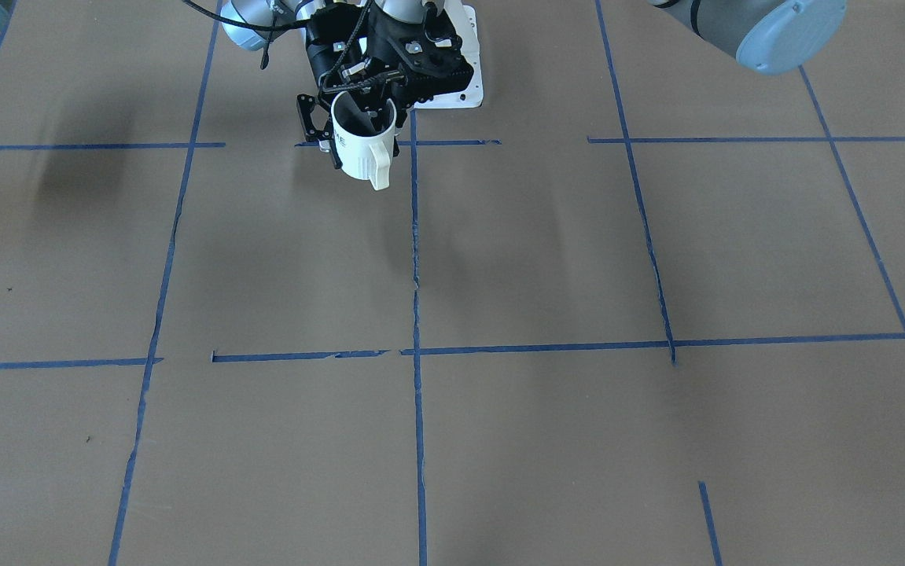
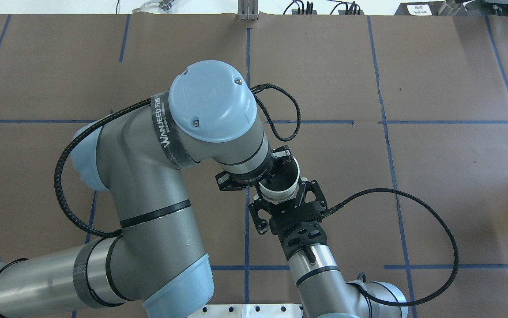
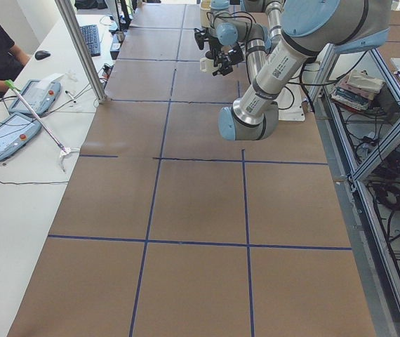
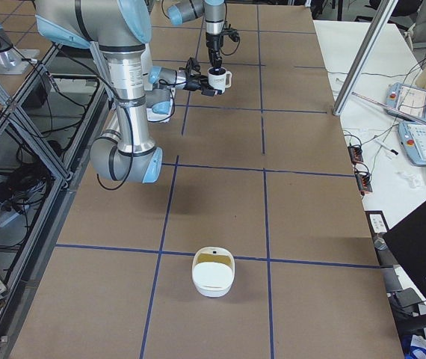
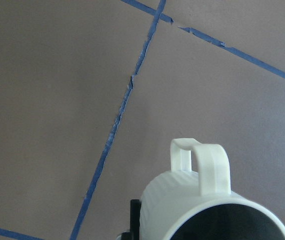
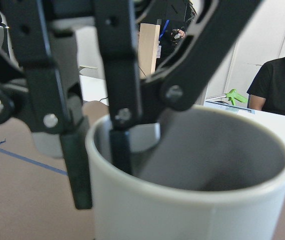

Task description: Left arm hands cup to right arm to dump lemon

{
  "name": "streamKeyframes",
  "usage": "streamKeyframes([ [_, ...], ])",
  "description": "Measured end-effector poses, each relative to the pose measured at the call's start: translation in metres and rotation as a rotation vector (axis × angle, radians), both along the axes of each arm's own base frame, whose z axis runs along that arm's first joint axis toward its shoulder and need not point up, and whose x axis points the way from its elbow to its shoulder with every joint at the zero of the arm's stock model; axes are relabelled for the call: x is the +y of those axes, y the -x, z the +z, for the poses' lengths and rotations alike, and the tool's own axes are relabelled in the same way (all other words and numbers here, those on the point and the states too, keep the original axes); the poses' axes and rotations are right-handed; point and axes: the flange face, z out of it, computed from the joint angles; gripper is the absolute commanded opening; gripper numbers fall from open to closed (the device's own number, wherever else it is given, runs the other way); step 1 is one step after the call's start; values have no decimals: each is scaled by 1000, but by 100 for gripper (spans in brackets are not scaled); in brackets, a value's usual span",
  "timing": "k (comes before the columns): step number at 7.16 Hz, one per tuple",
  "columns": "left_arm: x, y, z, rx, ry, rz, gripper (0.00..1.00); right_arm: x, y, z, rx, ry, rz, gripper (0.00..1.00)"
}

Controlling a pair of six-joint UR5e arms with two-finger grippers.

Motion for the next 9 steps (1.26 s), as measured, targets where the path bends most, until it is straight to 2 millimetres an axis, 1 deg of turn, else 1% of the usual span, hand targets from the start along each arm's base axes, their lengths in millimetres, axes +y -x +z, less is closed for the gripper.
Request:
streamKeyframes([
  [3, 3, 6, -2, -15, 17, -4, 0, 8, 5, 4, -4, 2, 0, 100],
  [5, 6, 11, -5, -16, 17, -4, 0, 9, 10, 11, 12, 2, 1, 100],
  [6, 10, 19, -7, -17, 18, -4, 0, 8, 13, 17, 26, 2, 3, 100],
  [8, 28, 60, -17, 17, 0, -9, 0, 6, 17, 25, 43, 2, 7, 100],
  [9, 32, 79, -10, 28, -9, -18, 0, 3, 15, 27, 44, 3, 12, 100],
])
